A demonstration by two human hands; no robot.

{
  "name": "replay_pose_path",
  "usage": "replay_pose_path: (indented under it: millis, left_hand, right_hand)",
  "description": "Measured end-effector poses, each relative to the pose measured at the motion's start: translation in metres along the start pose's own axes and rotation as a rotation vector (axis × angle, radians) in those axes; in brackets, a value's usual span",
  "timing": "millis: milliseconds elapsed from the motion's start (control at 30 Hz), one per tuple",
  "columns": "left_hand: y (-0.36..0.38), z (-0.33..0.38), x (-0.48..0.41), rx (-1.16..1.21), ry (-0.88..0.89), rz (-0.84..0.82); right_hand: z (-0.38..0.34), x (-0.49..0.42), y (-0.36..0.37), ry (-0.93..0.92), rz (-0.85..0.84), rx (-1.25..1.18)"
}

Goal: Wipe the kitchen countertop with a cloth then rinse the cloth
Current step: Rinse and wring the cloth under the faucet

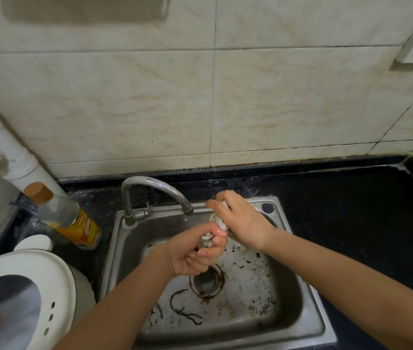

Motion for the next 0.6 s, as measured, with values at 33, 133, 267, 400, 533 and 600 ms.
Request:
replay_pose_path:
  millis: [33,133,267,400,533,600]
  left_hand:
    - [0.004,-0.001,-0.001,0.026,0.009,-0.044]
    - [0.005,-0.011,-0.003,0.081,-0.003,-0.033]
    - [-0.004,-0.014,0.006,-0.147,-0.041,0.314]
    - [-0.023,0.031,0.036,-0.975,0.077,0.914]
    - [-0.022,0.055,0.051,-1.702,0.027,1.298]
    - [-0.021,0.061,0.051,-1.907,0.015,1.37]
  right_hand:
    - [-0.001,-0.005,-0.007,-0.03,0.026,0.01]
    - [-0.004,-0.013,-0.022,-0.169,0.046,0.132]
    - [-0.011,-0.013,-0.023,-0.326,-0.092,0.212]
    - [-0.012,-0.018,-0.001,-0.25,-0.453,0.185]
    - [-0.004,-0.014,0.016,0.091,-0.655,0.015]
    - [0.001,-0.006,0.023,0.304,-0.613,-0.213]
Point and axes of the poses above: each hand's wrist, its own x-axis away from the middle knuckle, its own y-axis out of the palm, z = x × y, the point moved 9 cm from there along -x, towards the middle knuckle, and after that the axes turned 14 degrees about -y, right-handed, at the moved point
